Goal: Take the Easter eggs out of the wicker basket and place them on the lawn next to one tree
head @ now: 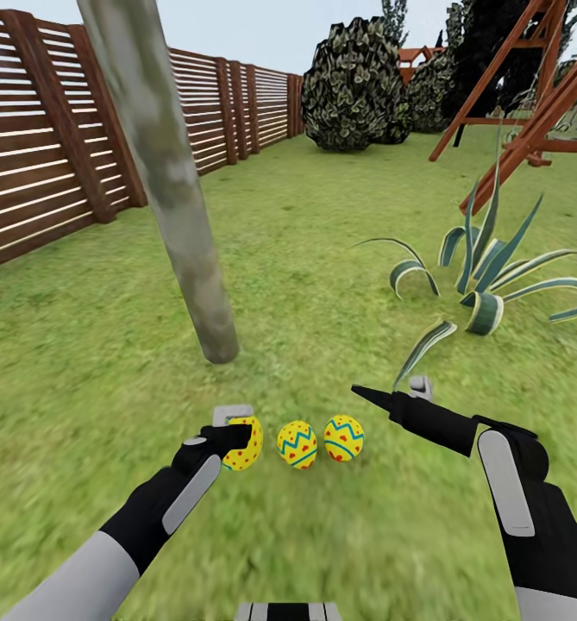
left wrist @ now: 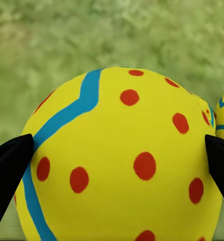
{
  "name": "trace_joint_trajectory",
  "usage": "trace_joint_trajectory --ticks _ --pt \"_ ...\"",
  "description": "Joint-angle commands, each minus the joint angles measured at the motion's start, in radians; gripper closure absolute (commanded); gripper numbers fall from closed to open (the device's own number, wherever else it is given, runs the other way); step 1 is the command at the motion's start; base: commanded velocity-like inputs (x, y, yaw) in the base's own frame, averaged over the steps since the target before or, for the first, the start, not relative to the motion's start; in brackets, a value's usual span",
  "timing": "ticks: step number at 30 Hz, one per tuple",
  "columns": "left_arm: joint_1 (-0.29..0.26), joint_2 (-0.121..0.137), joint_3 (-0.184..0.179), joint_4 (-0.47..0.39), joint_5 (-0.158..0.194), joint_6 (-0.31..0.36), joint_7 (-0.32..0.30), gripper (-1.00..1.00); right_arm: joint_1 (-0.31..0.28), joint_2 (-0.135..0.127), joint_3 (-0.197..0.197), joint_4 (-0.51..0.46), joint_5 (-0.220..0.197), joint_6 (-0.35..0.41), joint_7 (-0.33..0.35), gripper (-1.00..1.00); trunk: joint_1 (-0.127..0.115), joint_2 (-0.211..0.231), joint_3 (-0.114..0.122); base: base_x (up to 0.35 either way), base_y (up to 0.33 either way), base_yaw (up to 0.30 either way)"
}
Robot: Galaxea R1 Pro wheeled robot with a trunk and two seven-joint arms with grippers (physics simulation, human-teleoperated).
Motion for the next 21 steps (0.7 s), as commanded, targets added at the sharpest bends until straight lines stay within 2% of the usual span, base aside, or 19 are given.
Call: trace_joint_trajectory --ticks 1,4,8,15,21 --pt "-0.001 0.001 -0.005 -0.002 0.010 0.001 0.010 1.00 -0.001 0.000 -0.001 0.000 0.005 0.005 0.007 -1.00 0.000 -0.001 -0.005 0.000 0.000 0.000" --pt "-0.003 0.001 -0.009 -0.005 0.010 0.001 0.010 1.00 -0.001 0.001 -0.001 0.001 0.004 0.005 0.006 -1.00 0.002 -0.001 -0.016 0.000 0.000 0.000" --pt "-0.005 0.001 -0.010 -0.021 0.009 0.001 0.009 1.00 -0.001 0.001 -0.001 0.001 0.005 0.005 0.006 -1.00 0.002 -0.001 -0.016 0.000 0.000 0.000" --pt "-0.009 0.000 -0.007 -0.039 0.009 -0.006 0.010 1.00 -0.001 0.001 -0.001 0.001 0.005 0.005 0.005 -1.00 0.005 -0.003 -0.043 0.000 0.000 0.000" --pt "-0.010 0.004 -0.007 -0.048 0.009 -0.030 0.010 1.00 -0.001 0.002 0.001 0.001 0.005 0.005 0.004 -1.00 0.005 -0.003 -0.047 0.000 0.000 0.000"
